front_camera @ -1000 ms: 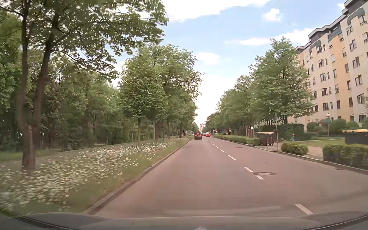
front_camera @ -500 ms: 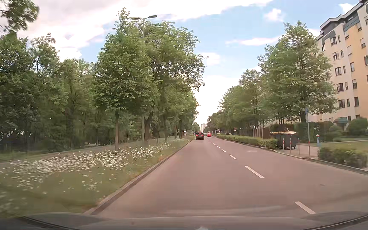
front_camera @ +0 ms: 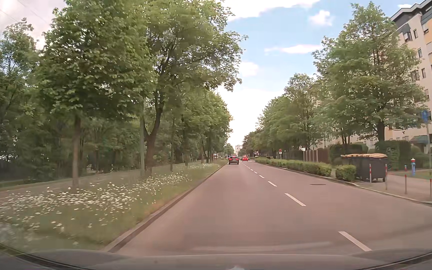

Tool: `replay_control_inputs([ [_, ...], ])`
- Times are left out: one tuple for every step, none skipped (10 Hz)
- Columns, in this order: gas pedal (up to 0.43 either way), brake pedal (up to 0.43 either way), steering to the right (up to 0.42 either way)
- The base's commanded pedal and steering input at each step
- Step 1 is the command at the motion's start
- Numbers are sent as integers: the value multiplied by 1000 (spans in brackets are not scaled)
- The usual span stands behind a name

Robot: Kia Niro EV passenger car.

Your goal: Follow the waypoints while adhering to traffic rules and regulations

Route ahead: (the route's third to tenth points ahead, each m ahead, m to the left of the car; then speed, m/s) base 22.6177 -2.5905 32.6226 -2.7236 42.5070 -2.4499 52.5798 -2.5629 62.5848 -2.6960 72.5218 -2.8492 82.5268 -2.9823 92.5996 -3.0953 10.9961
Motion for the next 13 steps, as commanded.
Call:
replay_control_inputs([
  [0,61,4],
  [0,61,5],
  [0,61,5],
  [0,61,5],
  [0,61,5],
  [0,61,5],
  [0,61,5],
  [0,61,5],
  [0,61,2],
  [0,61,-5],
  [0,43,-9],
  [0,24,-10],
  [0,18,-9],
])
